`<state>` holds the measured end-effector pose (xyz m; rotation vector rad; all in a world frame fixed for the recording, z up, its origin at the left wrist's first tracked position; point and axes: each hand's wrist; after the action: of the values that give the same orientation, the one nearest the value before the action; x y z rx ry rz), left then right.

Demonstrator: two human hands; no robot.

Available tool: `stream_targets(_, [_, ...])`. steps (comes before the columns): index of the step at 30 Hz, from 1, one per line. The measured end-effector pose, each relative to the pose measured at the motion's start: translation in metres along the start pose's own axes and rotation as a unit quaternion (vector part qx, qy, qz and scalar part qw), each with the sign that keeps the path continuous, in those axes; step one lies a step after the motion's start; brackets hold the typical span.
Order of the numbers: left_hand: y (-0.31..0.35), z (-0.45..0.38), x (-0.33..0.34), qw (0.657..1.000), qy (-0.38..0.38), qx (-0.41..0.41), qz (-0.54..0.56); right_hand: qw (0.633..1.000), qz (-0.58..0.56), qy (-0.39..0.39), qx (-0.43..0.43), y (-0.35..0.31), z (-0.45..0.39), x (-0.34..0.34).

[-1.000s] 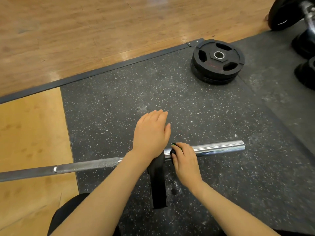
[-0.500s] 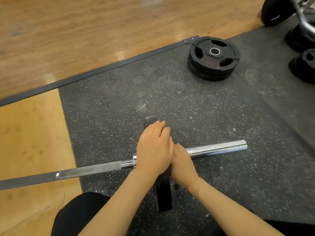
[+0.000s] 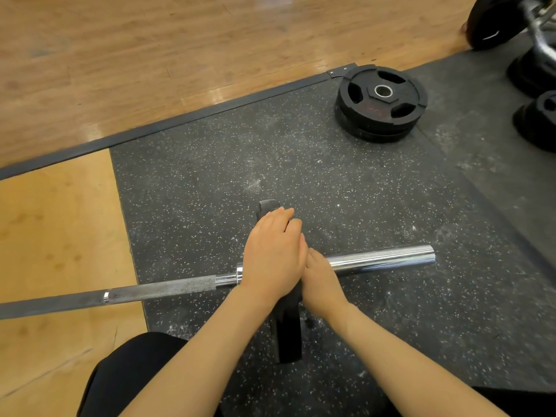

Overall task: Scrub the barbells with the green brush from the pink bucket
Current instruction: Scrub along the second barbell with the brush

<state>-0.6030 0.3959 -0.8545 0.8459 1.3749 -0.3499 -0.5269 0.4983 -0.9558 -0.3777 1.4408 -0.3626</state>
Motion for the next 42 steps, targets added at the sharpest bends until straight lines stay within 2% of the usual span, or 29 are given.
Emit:
stream_targets(4, [0.0, 0.0, 0.0, 1.0, 0.003, -0.001, -0.003, 1.0, 0.027, 0.001, -0.009, 0.014, 0.008, -0.003])
stream_targets(9, [0.001, -0.001, 0.0, 1.0, -0.009, -0.002, 0.001, 0.992, 0.083, 0.015, 0.094, 0.063, 0.028, -0.026])
stream_targets(13, [0.002, 0.0, 0.001, 1.0, -0.007, -0.007, 0.011, 0.99, 0.075, 0.008, 0.117, 0.071, 0.028, -0.033])
stream_targets(15, [0.002, 0.0, 0.001, 1.0, -0.005, -0.012, 0.015, 0.993, 0.056, 0.002, 0.107, 0.06, 0.02, -0.029])
stream_targets(20, [0.001, -0.002, 0.0, 1.0, -0.007, -0.01, 0.019, 0.999, 0.03, -0.033, 0.009, 0.021, -0.005, -0.005])
stream_targets(24, [-0.003, -0.006, 0.0, 1.0, -0.011, -0.004, 0.029, 0.998, 0.055, -0.035, -0.016, 0.03, -0.006, -0.007])
stream_targets(31, [-0.009, -0.018, -0.002, 0.999, -0.019, -0.004, 0.028, 0.993, 0.108, -0.036, 0.022, 0.078, 0.016, -0.036])
stream_targets(42, [-0.022, -0.056, -0.013, 0.995, -0.083, -0.049, 0.04, 0.995, 0.1, -0.006, 0.001, 0.093, -0.006, -0.041])
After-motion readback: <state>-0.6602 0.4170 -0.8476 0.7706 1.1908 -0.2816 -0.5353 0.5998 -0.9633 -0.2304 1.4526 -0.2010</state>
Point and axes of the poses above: each hand's wrist, its own z-axis away from the middle knuckle, its own x-axis out of the palm, y = z × x, and after that the axes turned 13 degrees about -y, right-handed
